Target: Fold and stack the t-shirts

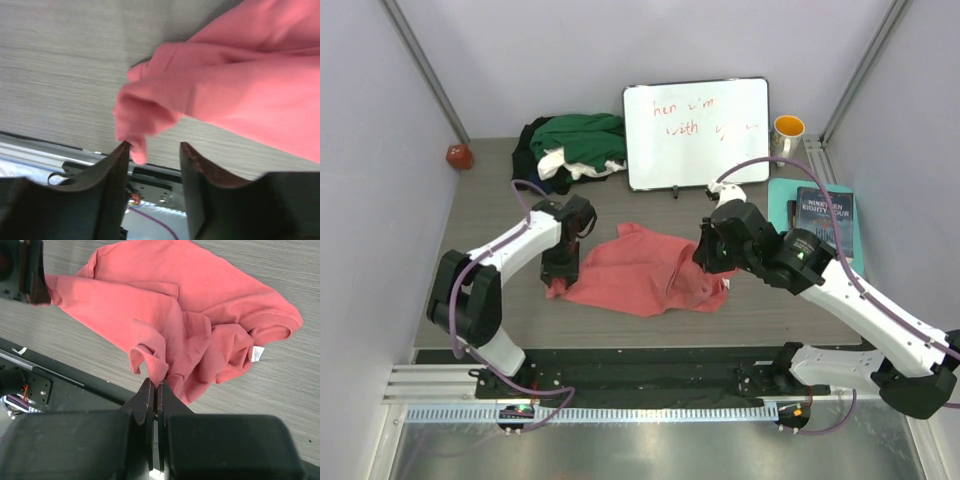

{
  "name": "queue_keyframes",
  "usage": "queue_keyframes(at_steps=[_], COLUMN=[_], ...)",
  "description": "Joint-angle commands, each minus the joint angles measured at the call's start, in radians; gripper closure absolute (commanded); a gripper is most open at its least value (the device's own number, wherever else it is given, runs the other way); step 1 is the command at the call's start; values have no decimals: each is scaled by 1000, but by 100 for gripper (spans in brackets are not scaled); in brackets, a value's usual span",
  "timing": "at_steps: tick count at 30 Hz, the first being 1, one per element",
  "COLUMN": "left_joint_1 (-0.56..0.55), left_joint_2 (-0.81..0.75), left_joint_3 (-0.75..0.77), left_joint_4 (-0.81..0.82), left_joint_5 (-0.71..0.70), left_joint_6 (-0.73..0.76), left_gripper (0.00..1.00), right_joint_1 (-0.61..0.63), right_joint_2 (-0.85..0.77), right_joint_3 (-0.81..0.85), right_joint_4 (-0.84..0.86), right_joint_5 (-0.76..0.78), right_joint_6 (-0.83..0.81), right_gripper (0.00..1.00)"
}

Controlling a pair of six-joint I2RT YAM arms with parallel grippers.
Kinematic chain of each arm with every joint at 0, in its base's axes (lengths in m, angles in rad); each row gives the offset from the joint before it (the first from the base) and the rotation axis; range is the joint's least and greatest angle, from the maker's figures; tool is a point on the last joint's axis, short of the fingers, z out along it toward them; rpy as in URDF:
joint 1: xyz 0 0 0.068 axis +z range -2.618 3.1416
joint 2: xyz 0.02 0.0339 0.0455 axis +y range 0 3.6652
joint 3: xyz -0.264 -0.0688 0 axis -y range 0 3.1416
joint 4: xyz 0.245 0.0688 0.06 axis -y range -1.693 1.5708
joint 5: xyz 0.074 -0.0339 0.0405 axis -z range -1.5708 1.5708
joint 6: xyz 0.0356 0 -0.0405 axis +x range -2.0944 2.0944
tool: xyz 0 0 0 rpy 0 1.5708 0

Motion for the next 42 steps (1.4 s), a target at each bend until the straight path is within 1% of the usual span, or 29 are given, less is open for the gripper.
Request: queue_keyframes(at_steps=[1,3,7,8,9,11,13,14,15,17,21,25,29,30,32,35,37,42], left_joint_1=[2,2,2,2,2,4,4,4,4,4,4,-6,-71,-110,-168,-228,-245,-260], left_joint_2=[-97,-130,-126,-120,-118,-124,-108,-97,-85,-57,-43,-43,-11,3,50,136,193,261], left_joint_3=[187,235,333,342,344,325,315,316,319,319,304,250,233,238,249,270,288,324], left_joint_4=[-55,-90,-142,-170,-169,-138,-118,-106,-101,-88,-51,17,90,97,124,159,178,230], left_joint_5=[-14,-52,-101,-121,-144,-169,-153,-121,-109,-89,-46,23,37,38,48,48,37,8], left_joint_6=[-46,-52,-41,-41,-43,-36,-32,-32,-32,-32,-30,-44,-69,-82,-93,-110,-119,-115], left_gripper=[50,47,47,47,47,47,47,47,48,49,50,50,47,46,43,43,43,43], right_joint_1=[-1,-1,-1,0,-1,-1,0,-1,-1,0,-1,0,0,-1,0,2,2,3], right_joint_2=[-42,-54,-71,-76,-85,-141,-190,-233,-258,-319,-385,-392,-363,-358,-346,-350,-364,-381], right_joint_3=[56,52,2,-2,-16,-45,-99,-116,-143,-172,-220,-234,-235,-237,-240,-266,-281,-301], right_joint_4=[-29,-53,-133,-155,-188,-189,-184,-190,-211,-228,-259,-254,-230,-218,-207,-179,-164,-170], right_joint_5=[1,-25,-80,-93,-107,-183,-214,-216,-252,-268,-272,-289,-303,-303,-315,-328,-325,-319], right_joint_6=[27,35,62,73,85,97,134,146,171,192,237,240,220,216,211,213,223,213], right_gripper=[99,99,99,99,99,99,99,99,99,99,99,99,99,99,99,99,99,99])
